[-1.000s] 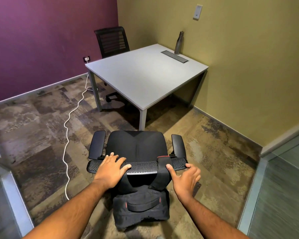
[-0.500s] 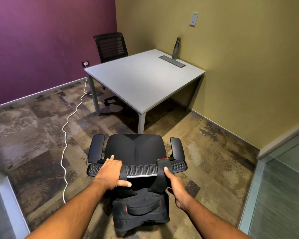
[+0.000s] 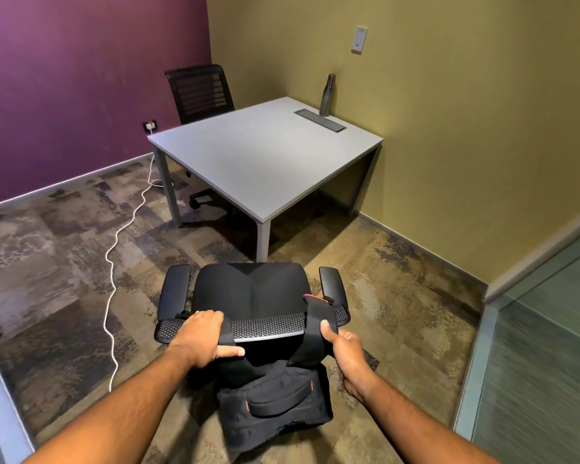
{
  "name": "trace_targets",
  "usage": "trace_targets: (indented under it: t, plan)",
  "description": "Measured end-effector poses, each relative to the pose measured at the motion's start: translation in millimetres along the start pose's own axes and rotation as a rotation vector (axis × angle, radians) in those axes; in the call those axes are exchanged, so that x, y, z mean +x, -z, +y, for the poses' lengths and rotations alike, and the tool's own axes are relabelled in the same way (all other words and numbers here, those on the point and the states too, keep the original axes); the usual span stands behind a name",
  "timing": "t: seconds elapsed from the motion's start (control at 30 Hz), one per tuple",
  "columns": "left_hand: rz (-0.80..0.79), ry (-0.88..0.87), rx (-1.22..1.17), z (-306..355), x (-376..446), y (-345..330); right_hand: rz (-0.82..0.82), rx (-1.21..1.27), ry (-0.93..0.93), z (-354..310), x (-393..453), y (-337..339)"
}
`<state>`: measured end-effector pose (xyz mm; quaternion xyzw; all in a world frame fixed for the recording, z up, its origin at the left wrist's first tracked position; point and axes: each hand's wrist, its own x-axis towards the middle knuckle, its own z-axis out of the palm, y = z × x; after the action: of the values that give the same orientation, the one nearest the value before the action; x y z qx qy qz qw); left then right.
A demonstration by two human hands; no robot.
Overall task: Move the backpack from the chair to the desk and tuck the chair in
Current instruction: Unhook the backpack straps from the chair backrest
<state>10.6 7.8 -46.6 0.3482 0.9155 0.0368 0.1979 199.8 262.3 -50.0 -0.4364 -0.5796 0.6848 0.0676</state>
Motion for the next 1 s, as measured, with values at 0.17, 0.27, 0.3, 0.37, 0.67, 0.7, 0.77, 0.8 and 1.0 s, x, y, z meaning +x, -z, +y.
trace_targets:
  t: [0.17,0.27,0.3,0.37,0.67,0.7,0.77,0.8,1.0]
  plan:
    - [0.076,-0.003,0.002,2,0,-5,0.135,0.197,0.006,11,0,16]
    - [0.103,0.013,0.014,5,-1,-7,0.259,0.304,-0.04,19,-3,16]
    - [0.115,0.014,0.014,6,-1,-8,0.294,0.322,-0.072,21,-4,18]
    - [0.135,0.018,0.014,9,-3,-9,0.331,0.342,-0.138,23,-6,16]
    - [0.175,0.01,0.067,13,-5,-11,0.362,0.307,-0.321,49,2,15]
    - [0.17,0.01,0.077,13,-6,-11,0.354,0.317,-0.343,55,3,13]
    - [0.166,0.01,0.085,13,-5,-12,0.328,0.361,-0.374,61,5,9]
    - [0.167,0.01,0.087,14,-5,-12,0.316,0.382,-0.379,63,7,7]
    - [0.163,-0.002,0.094,13,-6,-14,0.157,0.267,-0.462,60,22,3]
